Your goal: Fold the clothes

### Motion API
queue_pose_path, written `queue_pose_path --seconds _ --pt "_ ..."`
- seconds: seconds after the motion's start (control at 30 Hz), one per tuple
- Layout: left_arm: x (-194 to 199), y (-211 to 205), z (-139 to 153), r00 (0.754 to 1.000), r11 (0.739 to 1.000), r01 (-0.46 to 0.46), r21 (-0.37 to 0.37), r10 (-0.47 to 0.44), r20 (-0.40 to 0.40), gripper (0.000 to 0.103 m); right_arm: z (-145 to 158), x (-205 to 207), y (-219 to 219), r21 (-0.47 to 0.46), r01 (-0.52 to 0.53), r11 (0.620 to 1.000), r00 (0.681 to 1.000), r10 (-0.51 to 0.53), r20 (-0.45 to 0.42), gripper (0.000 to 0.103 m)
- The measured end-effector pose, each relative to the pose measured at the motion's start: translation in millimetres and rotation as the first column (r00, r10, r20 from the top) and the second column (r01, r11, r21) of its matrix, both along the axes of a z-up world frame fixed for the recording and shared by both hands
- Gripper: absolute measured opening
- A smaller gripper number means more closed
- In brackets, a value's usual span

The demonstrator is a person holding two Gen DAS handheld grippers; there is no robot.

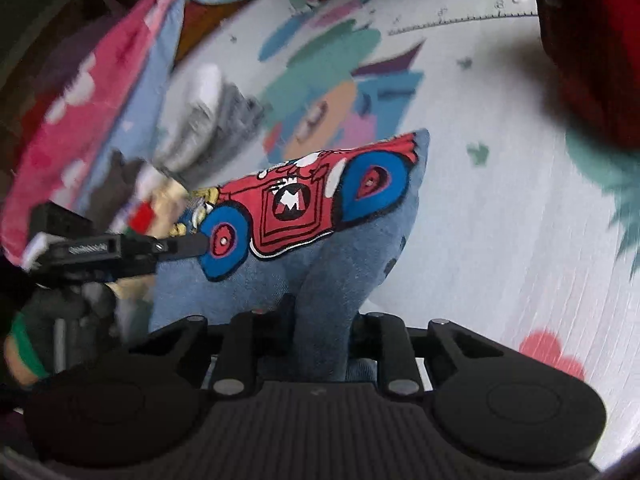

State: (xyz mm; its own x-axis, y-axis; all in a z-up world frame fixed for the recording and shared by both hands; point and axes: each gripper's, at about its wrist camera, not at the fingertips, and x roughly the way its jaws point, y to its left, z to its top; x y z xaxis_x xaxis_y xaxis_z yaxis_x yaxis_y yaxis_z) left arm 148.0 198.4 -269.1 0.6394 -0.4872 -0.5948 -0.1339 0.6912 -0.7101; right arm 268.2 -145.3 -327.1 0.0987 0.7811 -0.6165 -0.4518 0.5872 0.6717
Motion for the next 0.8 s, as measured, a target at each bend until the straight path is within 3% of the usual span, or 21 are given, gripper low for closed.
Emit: queue_pose_path --seconds 0.1,0.23,0.3,0.33,0.37,0.43,0.53,0.6,0.7,0.73,0.8 --pt "26 3 3 1.0 1.0 0.012 0.014 -0.012 0.012 0.021 5 23 -2 -0.017 0.051 0.999 0.998 -0.051 0.027 0.029" --pt "61 1 -23 0.999 0.994 0.045 0.096 -0.043 -0.02 0.021 -18 43 9 -0.101 0.107 0.989 0.994 -0.104 0.032 0.035" --pt "71 2 -35 0.997 0.988 0.065 0.139 -0.059 -0.041 0.029 -27 46 15 -0.169 0.12 0.978 0.992 -0.113 0.051 0.041" --pt "70 8 -39 0.998 0.99 0.049 0.134 -0.042 -0.052 0.046 -29 46 15 -0.178 0.125 0.976 0.992 -0.117 0.054 0.044" --pt "68 13 -43 0.998 0.991 0.033 0.13 -0.025 -0.064 0.05 -30 44 14 -0.173 0.129 0.976 0.991 -0.121 0.052 0.046" --pt "60 19 -50 0.997 0.993 0.008 0.12 0.001 -0.079 0.051 -30 41 12 -0.175 0.12 0.977 0.992 -0.11 0.065 0.06" --pt "47 23 -59 0.994 0.994 -0.018 0.105 0.029 -0.101 0.054 -40 38 6 -0.17 0.143 0.975 0.989 -0.136 0.05 0.062" --pt "46 16 -66 0.993 0.997 -0.001 0.078 0.01 -0.115 0.054 -46 31 10 -0.159 0.147 0.976 0.989 -0.14 0.055 0.061" --pt "45 0 -69 0.997 0.994 0.013 0.106 -0.004 -0.08 0.051 -46 18 24 -0.165 0.136 0.977 0.985 -0.116 0.125 0.044" --pt "47 -3 -71 0.997 0.996 0.022 0.089 -0.016 -0.075 0.028 -46 17 27 -0.165 0.14 0.976 0.985 -0.119 0.128 0.037" --pt "45 1 -69 0.999 0.999 0.014 0.05 -0.011 -0.049 0.023 -44 17 31 -0.161 0.141 0.977 0.985 -0.122 0.121 0.031"
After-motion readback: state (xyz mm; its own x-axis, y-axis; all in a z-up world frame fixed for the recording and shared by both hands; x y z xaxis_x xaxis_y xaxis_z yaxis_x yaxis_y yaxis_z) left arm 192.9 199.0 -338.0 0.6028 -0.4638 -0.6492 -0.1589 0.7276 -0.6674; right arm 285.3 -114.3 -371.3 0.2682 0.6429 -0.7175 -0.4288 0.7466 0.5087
